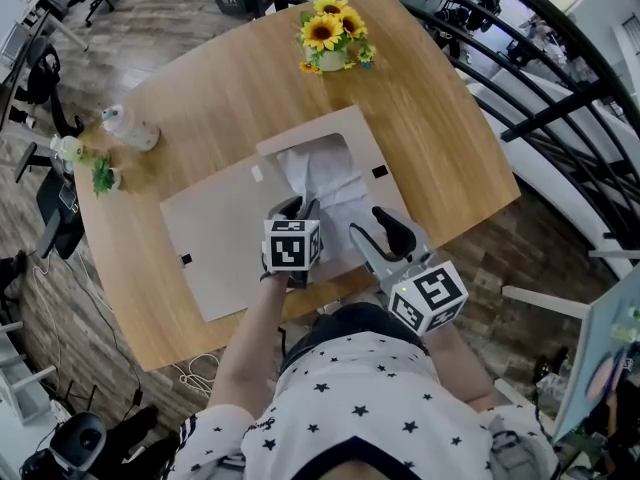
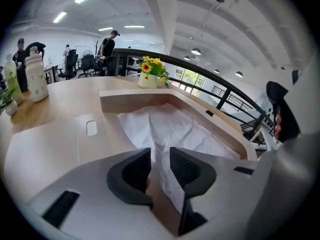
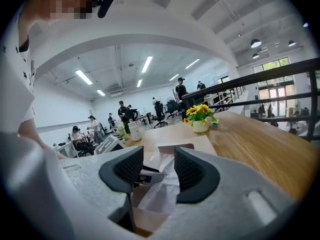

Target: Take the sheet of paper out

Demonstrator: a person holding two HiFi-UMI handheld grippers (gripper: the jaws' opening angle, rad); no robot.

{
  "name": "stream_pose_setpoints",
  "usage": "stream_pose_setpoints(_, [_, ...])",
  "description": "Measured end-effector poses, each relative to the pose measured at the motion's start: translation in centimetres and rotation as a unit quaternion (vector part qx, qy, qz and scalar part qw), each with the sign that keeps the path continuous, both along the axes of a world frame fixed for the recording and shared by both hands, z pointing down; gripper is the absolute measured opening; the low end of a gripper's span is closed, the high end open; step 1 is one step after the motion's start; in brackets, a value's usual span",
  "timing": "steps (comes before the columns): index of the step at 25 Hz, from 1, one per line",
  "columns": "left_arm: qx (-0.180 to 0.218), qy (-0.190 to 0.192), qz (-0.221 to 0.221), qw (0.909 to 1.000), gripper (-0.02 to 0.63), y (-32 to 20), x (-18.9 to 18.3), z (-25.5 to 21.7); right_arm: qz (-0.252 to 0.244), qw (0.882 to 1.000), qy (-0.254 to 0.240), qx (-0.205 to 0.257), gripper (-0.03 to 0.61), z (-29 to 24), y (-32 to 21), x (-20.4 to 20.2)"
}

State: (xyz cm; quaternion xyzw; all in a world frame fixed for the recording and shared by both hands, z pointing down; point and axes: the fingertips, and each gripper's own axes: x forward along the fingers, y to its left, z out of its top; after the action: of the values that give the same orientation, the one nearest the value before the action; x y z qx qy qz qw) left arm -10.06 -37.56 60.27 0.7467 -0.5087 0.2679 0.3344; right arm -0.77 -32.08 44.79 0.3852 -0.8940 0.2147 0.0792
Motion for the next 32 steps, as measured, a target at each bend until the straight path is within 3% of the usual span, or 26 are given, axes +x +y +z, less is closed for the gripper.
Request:
stream_pose_setpoints(13, [-0.027, -0.03, 0.008, 0.9991, 0.103, -0.4, 0.1, 1.2, -0.003, 1.0, -0.005, -0.002, 0.178, 0.2, -0.2, -0.2])
stream_pose_setpoints(32, [-0.006, -0.068, -0.008, 0.9976, 0.011, -0.5, -0.8, 0.9, 0.005, 1.0, -0.006, 0.006, 0.176, -0.8, 1.6, 0.9])
